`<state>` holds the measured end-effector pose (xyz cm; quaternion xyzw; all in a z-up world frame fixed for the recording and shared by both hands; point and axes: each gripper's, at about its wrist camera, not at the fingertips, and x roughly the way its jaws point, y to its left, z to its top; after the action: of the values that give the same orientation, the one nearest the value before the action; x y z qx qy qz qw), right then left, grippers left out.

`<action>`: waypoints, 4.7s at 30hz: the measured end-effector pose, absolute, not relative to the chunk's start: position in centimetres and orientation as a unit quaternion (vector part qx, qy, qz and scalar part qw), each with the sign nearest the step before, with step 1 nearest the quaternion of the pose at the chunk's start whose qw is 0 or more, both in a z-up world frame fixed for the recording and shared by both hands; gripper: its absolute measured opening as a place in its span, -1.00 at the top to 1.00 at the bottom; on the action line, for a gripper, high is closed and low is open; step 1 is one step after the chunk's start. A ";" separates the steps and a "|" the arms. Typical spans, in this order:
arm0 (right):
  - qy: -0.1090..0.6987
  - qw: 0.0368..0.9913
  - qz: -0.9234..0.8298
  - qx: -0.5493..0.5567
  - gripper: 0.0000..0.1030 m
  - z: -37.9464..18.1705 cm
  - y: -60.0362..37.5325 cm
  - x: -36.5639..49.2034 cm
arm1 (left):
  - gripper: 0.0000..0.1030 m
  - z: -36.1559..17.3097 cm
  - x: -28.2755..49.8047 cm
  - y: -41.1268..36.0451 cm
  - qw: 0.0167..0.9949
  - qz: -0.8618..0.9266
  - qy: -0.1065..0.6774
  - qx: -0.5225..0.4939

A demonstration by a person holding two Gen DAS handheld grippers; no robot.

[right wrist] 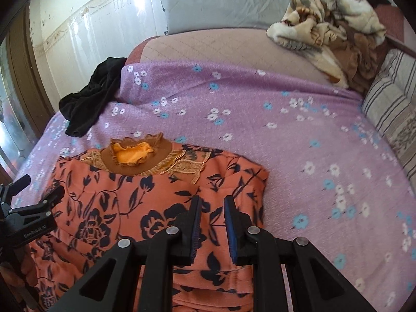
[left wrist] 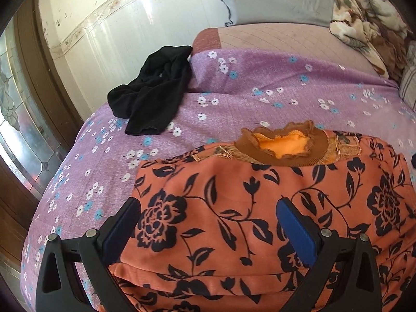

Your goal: Fold small clothes

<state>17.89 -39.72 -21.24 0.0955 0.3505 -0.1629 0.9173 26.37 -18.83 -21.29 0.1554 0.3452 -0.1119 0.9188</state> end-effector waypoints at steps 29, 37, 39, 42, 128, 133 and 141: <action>0.247 0.933 -0.261 0.011 0.59 -17.0 -39.5 14.9 | -1.00 -21.9 25.6 -20.3 0.914 -0.135 0.343 0.169; 0.237 0.920 -0.308 0.043 0.53 -16.2 -43.4 13.4 | -1.00 -21.9 25.7 -20.3 0.913 -0.136 0.344 0.171; 0.236 0.917 -0.319 0.050 0.53 -16.1 -44.3 12.8 | -1.00 -22.1 25.6 -20.3 0.913 -0.137 0.344 0.173; 0.236 0.911 -0.334 0.061 0.53 -16.1 -45.6 12.3 | -1.00 -22.2 25.6 -20.5 0.911 -0.139 0.344 0.178; 0.366 0.920 -0.137 -0.037 0.44 -22.0 -32.4 19.3 | -1.00 -22.4 29.2 -16.6 0.912 -0.074 0.365 0.173; 0.484 0.868 -0.096 0.063 -0.50 -26.8 -35.3 21.4 | -1.00 -25.7 31.4 -15.3 0.877 -0.059 0.440 0.186; 0.388 0.911 -0.104 0.092 -0.49 -22.6 -36.9 18.1 | -1.00 -22.0 29.4 -11.6 0.892 -0.051 0.424 0.151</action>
<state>18.07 -36.91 -22.63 0.0915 0.3875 -0.1037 0.9114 29.38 -11.56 -22.03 0.1509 0.4238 -0.0507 0.8917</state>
